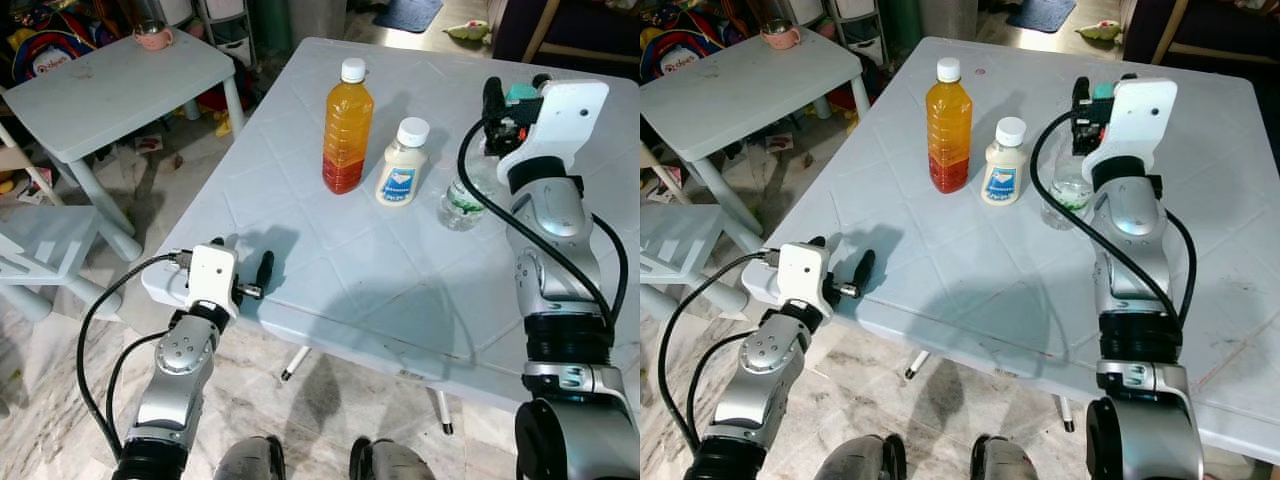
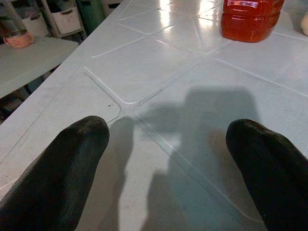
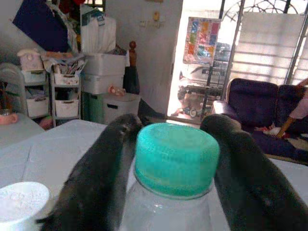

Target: Restocking fridge

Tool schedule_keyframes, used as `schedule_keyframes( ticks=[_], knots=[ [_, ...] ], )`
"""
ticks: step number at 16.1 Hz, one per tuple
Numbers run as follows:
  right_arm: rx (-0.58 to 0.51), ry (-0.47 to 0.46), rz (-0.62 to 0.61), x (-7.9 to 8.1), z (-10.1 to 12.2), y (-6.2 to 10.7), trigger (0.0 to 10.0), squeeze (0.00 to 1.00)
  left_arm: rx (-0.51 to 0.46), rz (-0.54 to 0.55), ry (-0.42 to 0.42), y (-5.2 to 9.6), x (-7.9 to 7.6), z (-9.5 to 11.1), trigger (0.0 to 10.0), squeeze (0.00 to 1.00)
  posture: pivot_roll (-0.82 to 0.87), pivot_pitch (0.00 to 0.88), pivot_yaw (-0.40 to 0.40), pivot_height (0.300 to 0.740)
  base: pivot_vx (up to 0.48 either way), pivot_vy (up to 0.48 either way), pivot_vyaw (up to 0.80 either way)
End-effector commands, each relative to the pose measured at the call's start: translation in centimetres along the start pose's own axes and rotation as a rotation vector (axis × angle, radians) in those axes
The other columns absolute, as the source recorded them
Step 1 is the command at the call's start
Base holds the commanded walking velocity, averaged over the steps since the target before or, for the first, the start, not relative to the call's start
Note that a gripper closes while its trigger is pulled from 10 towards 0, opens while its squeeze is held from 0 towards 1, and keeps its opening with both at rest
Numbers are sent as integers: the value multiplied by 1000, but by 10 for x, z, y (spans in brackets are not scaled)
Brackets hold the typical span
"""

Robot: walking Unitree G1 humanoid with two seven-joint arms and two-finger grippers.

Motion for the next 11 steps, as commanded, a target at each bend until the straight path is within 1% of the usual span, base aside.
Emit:
schedule_keyframes(
  ticks=[1,4,6,9,11],
  knots=[
    [12,21,-1,1,0,3,0,0,8,4,-12,1,3,0,10000,0,52,119,45,740,0,0,0],
    [55,36,-19,4,-5,10,0,0,5,16,-12,0,6,2,10000,0,56,120,41,740,0,0,0],
    [85,42,-24,7,-10,14,0,0,20,30,-15,1,7,0,10000,0,56,122,42,740,0,0,0],
    [109,64,-39,9,-10,14,0,0,16,12,-17,0,4,3,10000,0,55,129,42,740,0,0,0],
    [137,71,-46,12,-13,18,0,0,17,9,-20,0,4,2,10000,0,52,128,41,740,0,0,0]
  ],
)
Point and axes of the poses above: a point about 5 cm out from each wrist's last joint towards the gripper, its own y axis pointing back from the gripper into the wrist, its own z axis along the axis of the wrist's last joint, x = y × z, the point moved 1 cm from there along -y, pointing out of the wrist towards the gripper, and after that the axes turned 1 degree about -y, right-handed, at the moved point
